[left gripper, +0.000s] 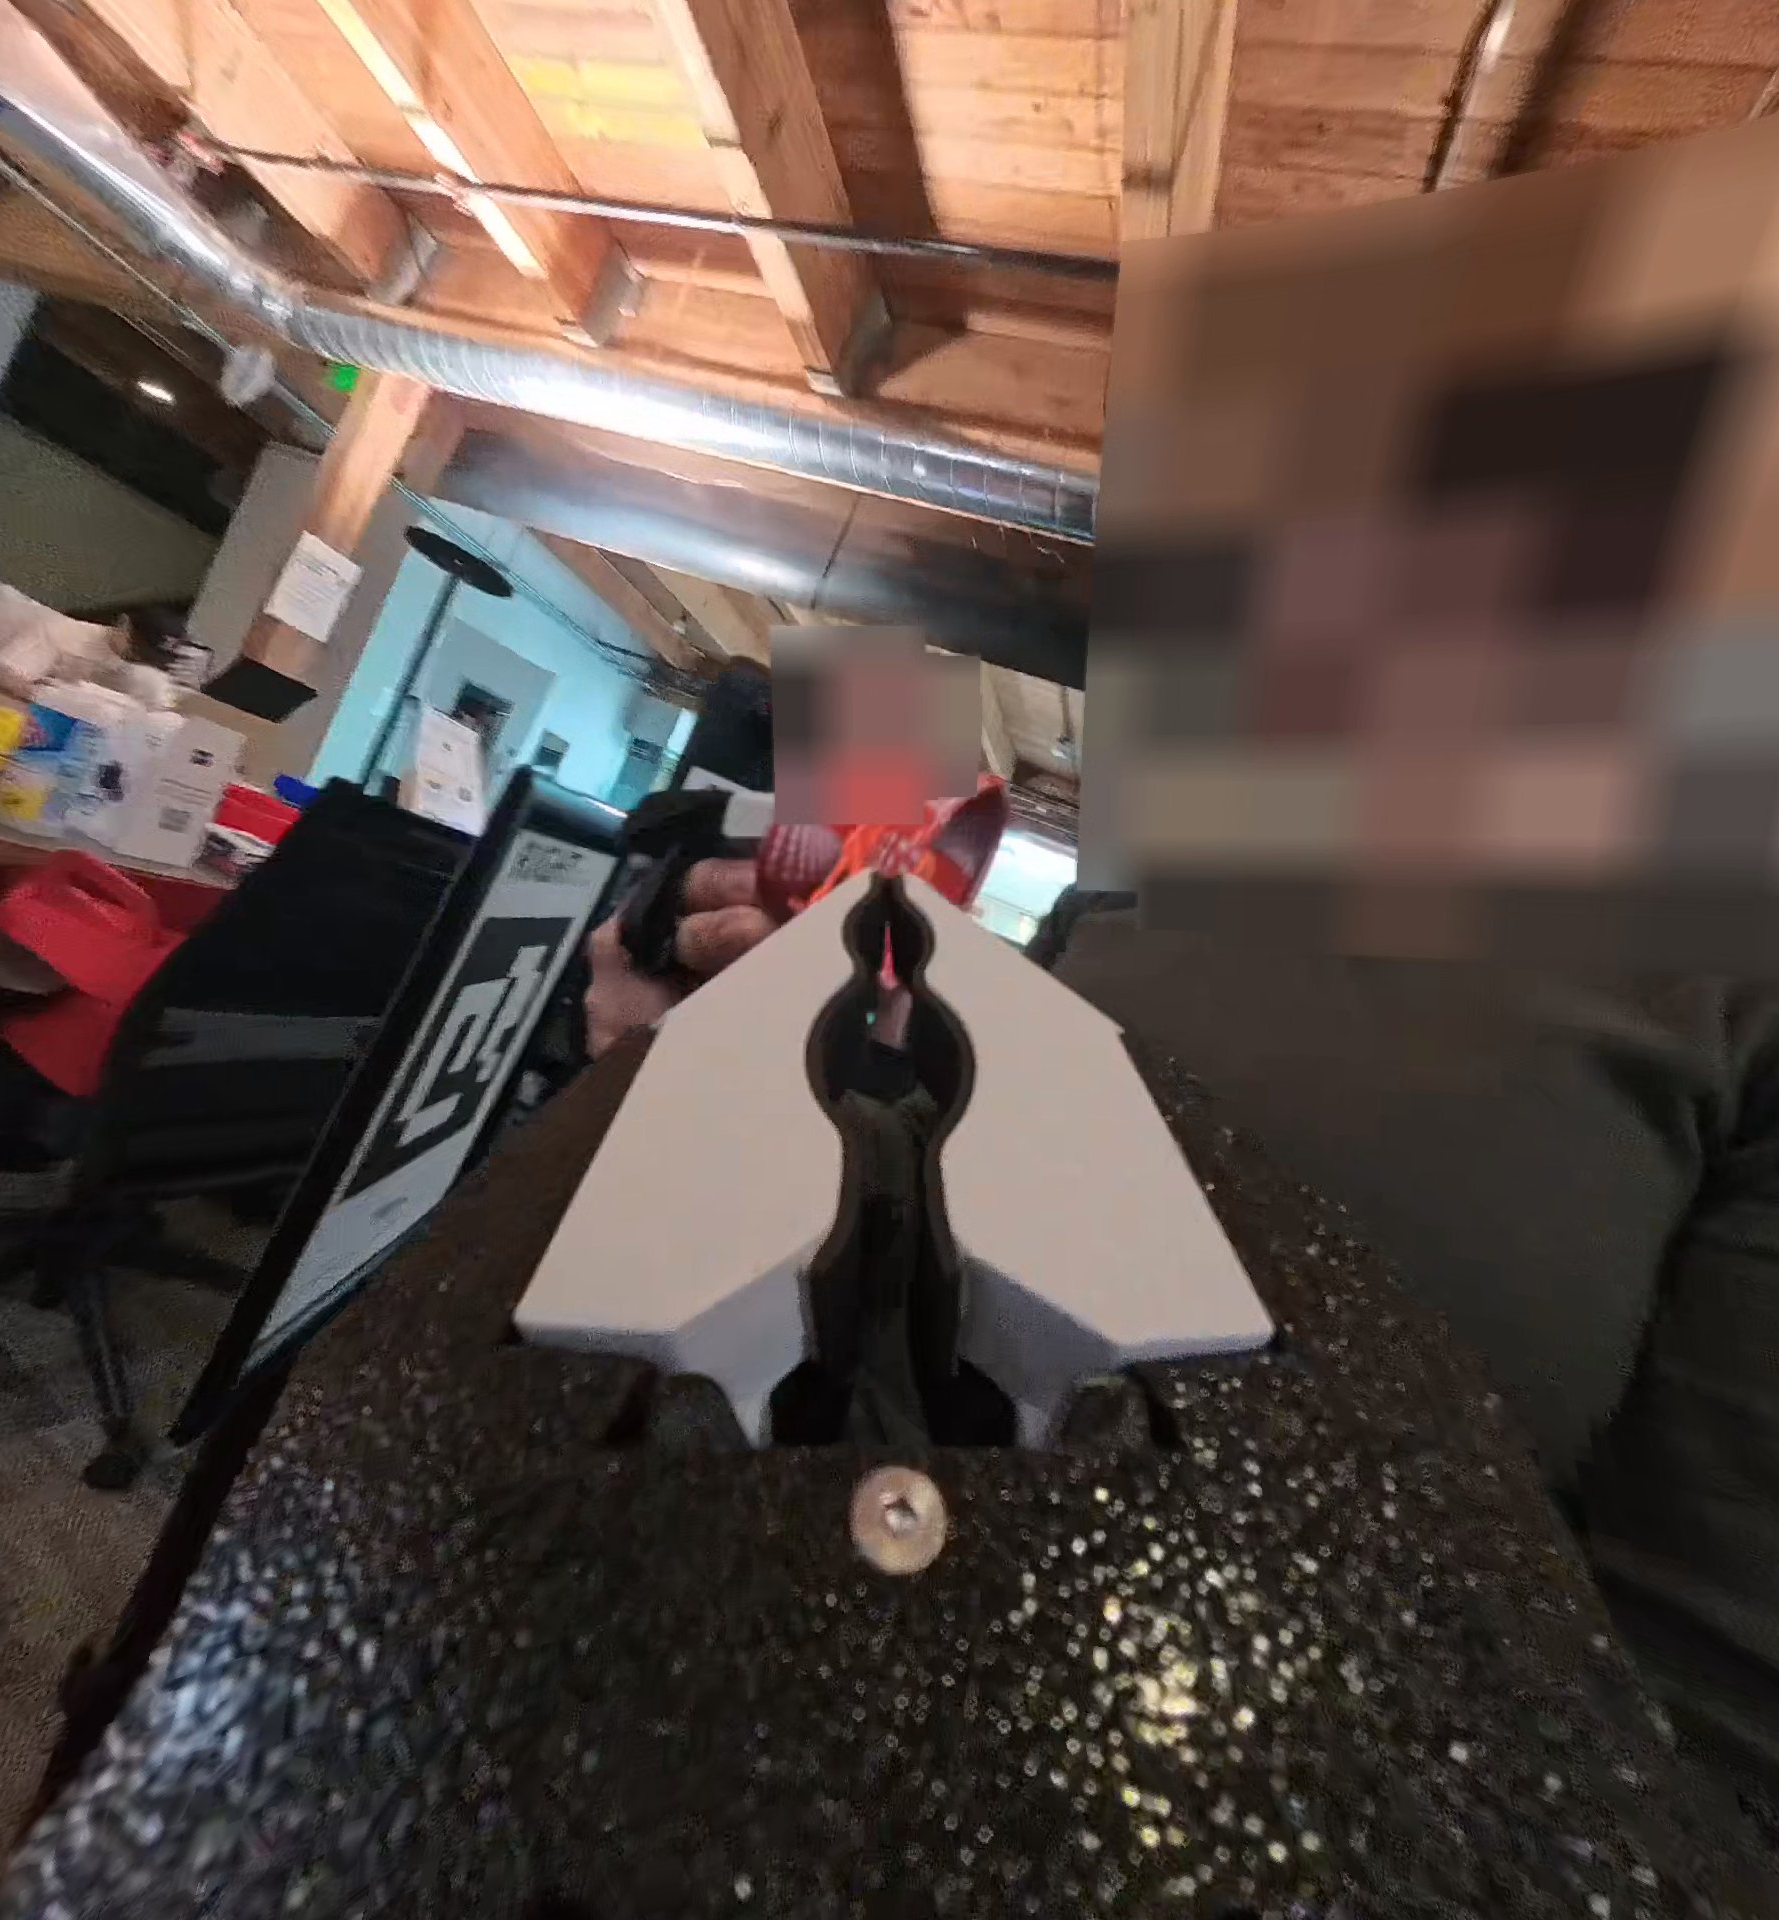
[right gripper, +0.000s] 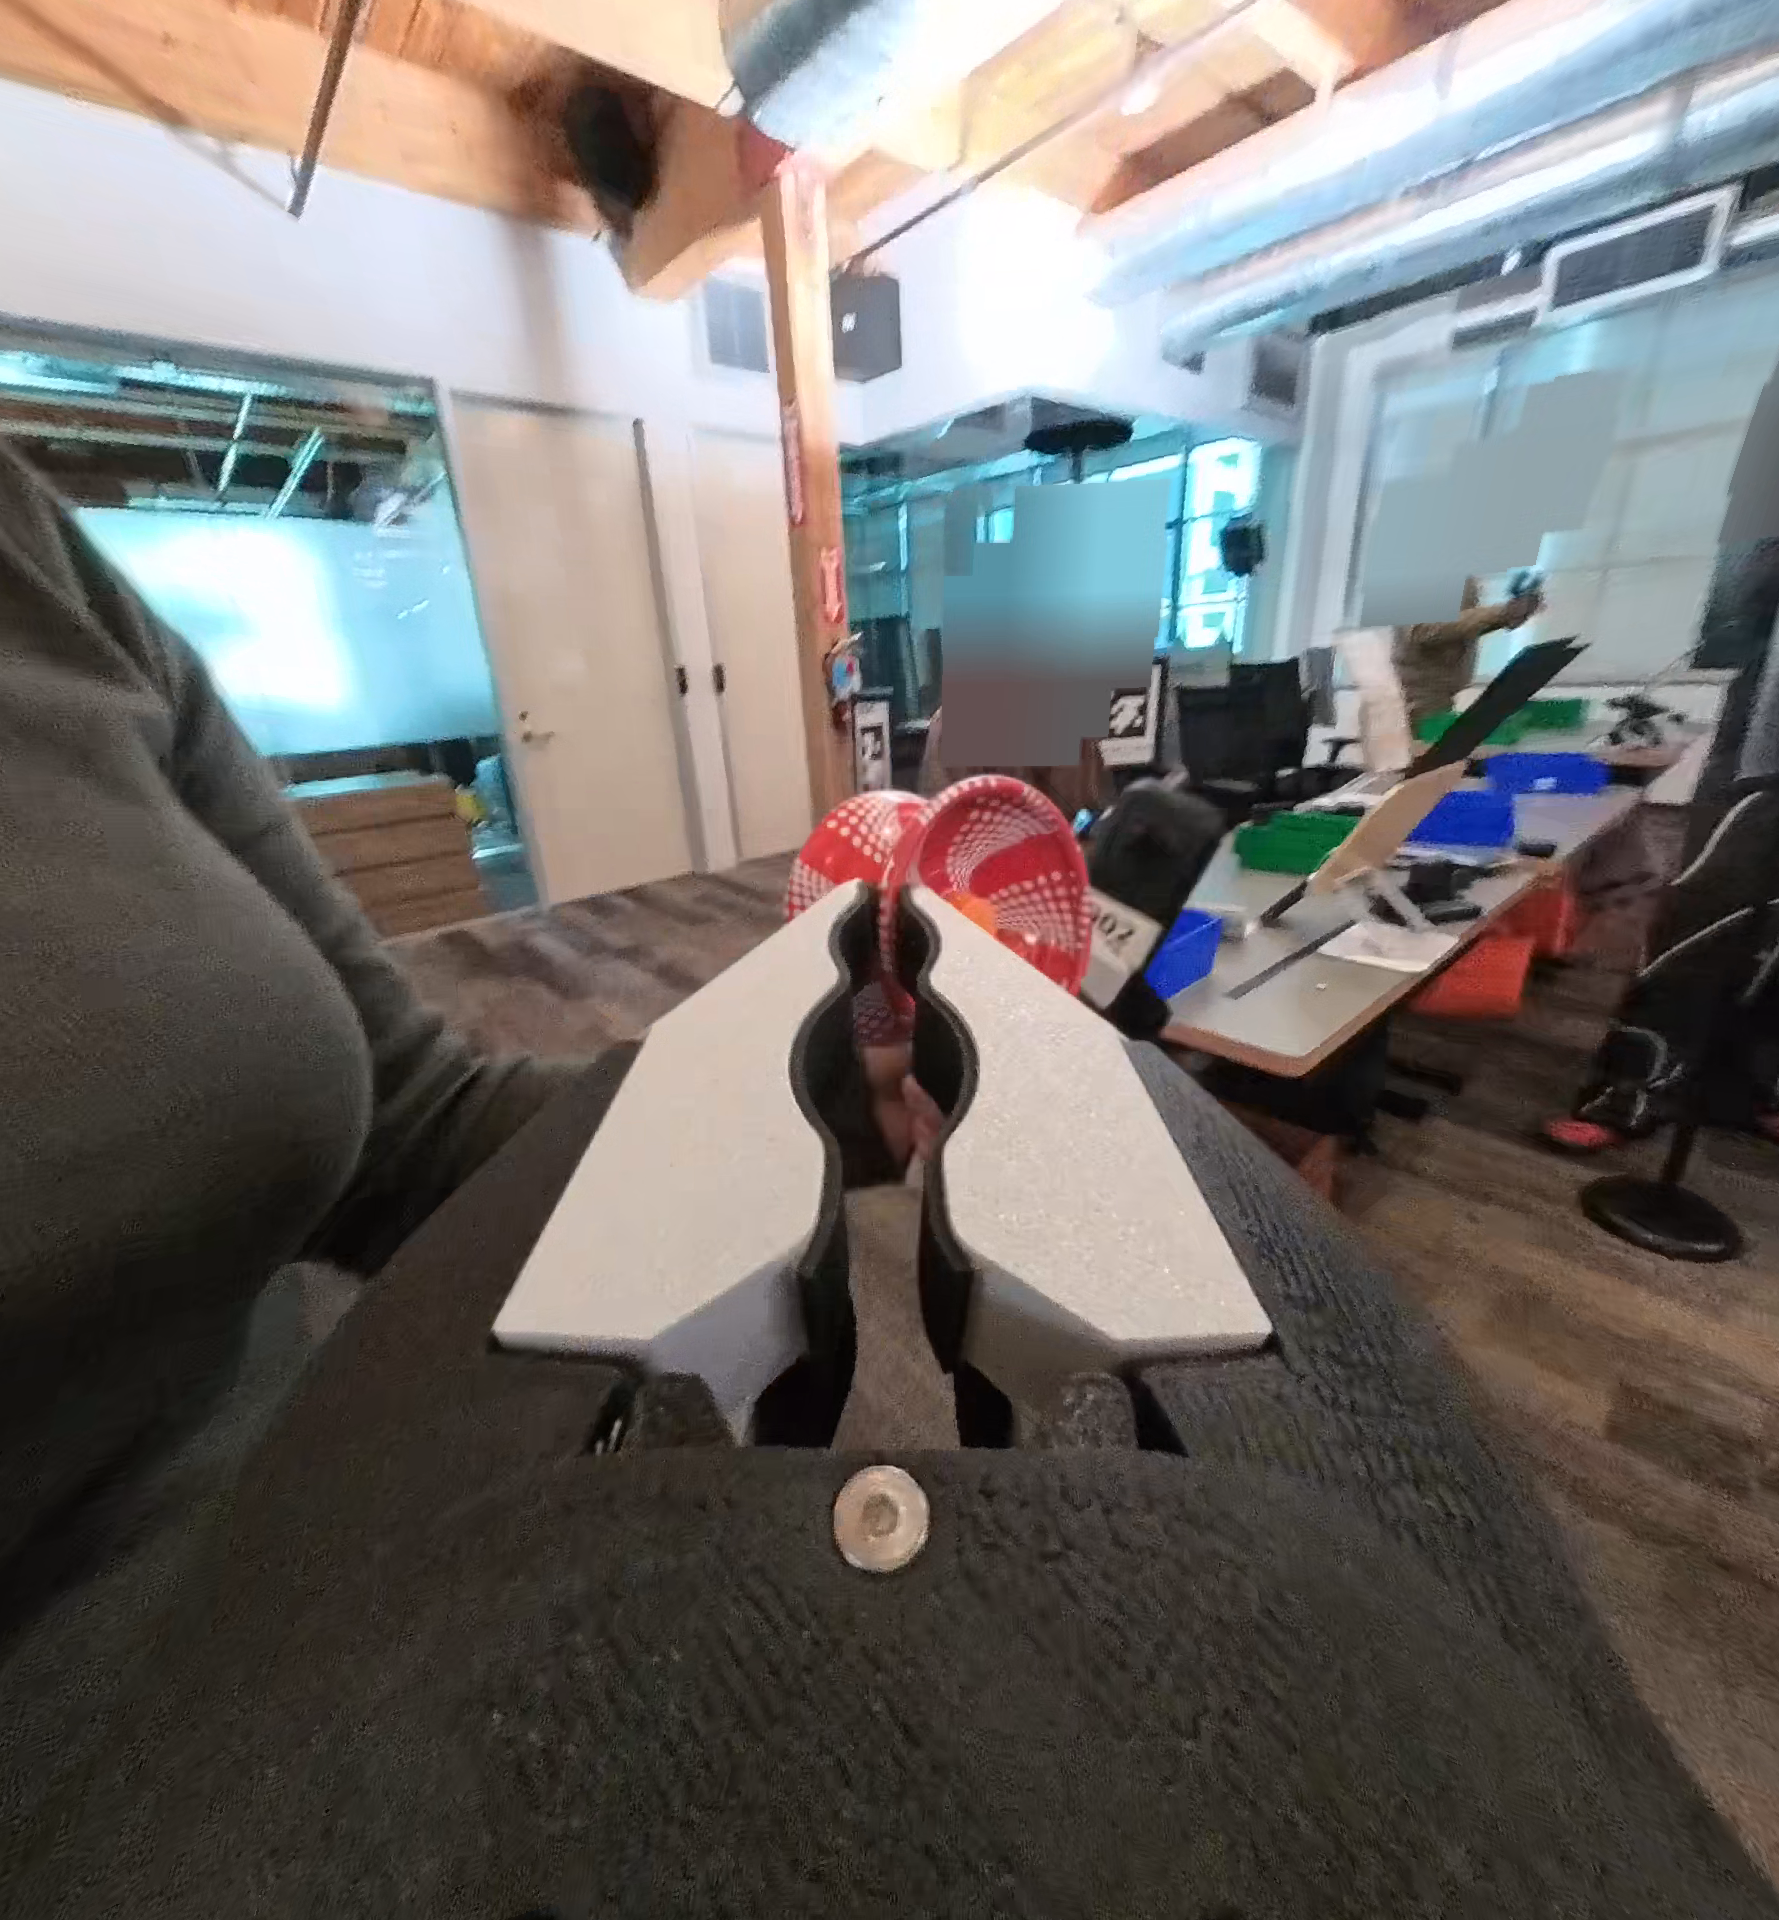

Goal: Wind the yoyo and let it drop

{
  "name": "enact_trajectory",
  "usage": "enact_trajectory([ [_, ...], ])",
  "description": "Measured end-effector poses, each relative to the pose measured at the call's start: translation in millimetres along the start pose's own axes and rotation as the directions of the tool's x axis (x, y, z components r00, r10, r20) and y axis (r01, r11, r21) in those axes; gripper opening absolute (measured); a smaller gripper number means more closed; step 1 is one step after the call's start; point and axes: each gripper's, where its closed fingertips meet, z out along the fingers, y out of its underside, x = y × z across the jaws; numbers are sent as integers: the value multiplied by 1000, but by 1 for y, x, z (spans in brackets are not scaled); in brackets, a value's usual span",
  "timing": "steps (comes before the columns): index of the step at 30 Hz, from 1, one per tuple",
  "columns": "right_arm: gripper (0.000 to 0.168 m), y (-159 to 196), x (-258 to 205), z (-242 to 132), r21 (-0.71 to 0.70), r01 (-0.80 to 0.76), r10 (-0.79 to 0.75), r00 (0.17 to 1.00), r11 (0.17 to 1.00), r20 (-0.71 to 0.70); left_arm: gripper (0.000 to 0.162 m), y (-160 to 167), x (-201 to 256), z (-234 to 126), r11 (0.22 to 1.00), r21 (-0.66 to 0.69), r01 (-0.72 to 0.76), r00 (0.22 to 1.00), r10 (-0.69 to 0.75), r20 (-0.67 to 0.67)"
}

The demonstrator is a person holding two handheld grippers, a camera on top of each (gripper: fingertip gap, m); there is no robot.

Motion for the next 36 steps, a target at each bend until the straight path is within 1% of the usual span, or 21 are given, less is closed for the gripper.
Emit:
enact_trajectory([
  [1, 1, -7, 9, -8, 40, 13, -12, 999, 999, -42, 0, -3, -12, -9, 999, 33, -12, 996, 8, 94],
  [3, 1, -18, 20, -11, 88, 75, -62, 989, 993, -135, 0, -9, -33, -31, 994, 103, -39, 949, 5, 315],
  [5, 1, -27, 29, -13, 99, 161, -134, 961, 982, -240, 0, -17, -48, -58, 982, 174, -65, 841, -40, 540],
  [7, 2, -29, 37, -11, 67, 256, -219, 914, 964, -341, 0, -22, -47, -75, 971, 218, -102, 721, -78, 688],
  [8, 2, -30, 41, -9, 41, 304, -265, 882, 952, -390, 7, -26, -41, -77, 963, 228, -145, 673, -73, 736],
  [9, 2, -30, 44, -8, 9, 348, -311, 848, 937, -429, 22, -33, -31, -76, 953, 232, -193, 642, -56, 764],
  [12, 1, -23, 56, -2, -131, 487, -475, 696, 863, -539, 61, -50, 1, -42, 931, 196, -307, 627, 43, 778],
  [14, 1, -14, 57, 5, -239, 576, -596, 578, 782, -557, 84, -51, 7, -12, 947, 96, -306, 604, 115, 788],
  [16, 1, -7, 54, 15, -356, 667, -727, 429, 655, -536, 98, -45, 4, 12, 964, -17, -265, 577, 172, 798],
  [18, 1, 2, 45, 27, -448, 743, -840, 283, 497, -463, 100, -40, -2, 25, 967, -96, -236, 546, 214, 810],
  [20, 1, 10, 35, 39, -495, 788, -903, 171, 365, -393, 93, -39, -4, 32, 967, -130, -218, 541, 231, 808],
  [22, 1, 16, 26, 47, -510, 818, -935, 89, 265, -343, 74, -35, -5, 33, 974, -137, -181, 561, 217, 799],
  [25, 1, 19, 15, 53, -525, 842, -956, -39, 126, -292, 34, -32, -1, 28, 976, -135, -169, 581, 209, 787],
  [27, 1, 23, 11, 57, -523, 848, -962, -68, 85, -266, 33, -29, 3, 23, 961, -183, -208, 576, 271, 771],
  [29, 2, 28, 7, 60, -486, 867, -967, -21, 110, -255, 32, -26, 6, 19, 932, -258, -254, 550, 358, 754],
  [31, 14, 33, -10, 59, -350, 916, -962, 113, 198, -249, 32, -27, 10, 10, 889, -336, -311, 491, 453, 744],
  [32, 19, 29, -16, 54, -275, 919, -940, 208, 283, -271, 32, -26, 14, 8, 858, -385, -341, 472, 510, 719],
  [33, 22, 21, -18, 48, -195, 893, -889, 337, 406, -308, 31, -26, 19, 7, 819, -431, -379, 452, 570, 686],
  [34, 24, 8, -15, 41, -100, 817, -787, 505, 568, -354, 31, -25, 22, 4, 785, -473, -401, 415, 616, 670],
  [35, 27, -5, -7, 34, 9, 681, -628, 680, 732, -378, 31, -22, 28, 2, 744, -521, -419, 380, 664, 643],
  [36, 30, -17, 4, 30, 109, 495, -427, 825, 862, -370, 31, -22, 31, 2, 695, -564, -446, 340, 714, 612],
])
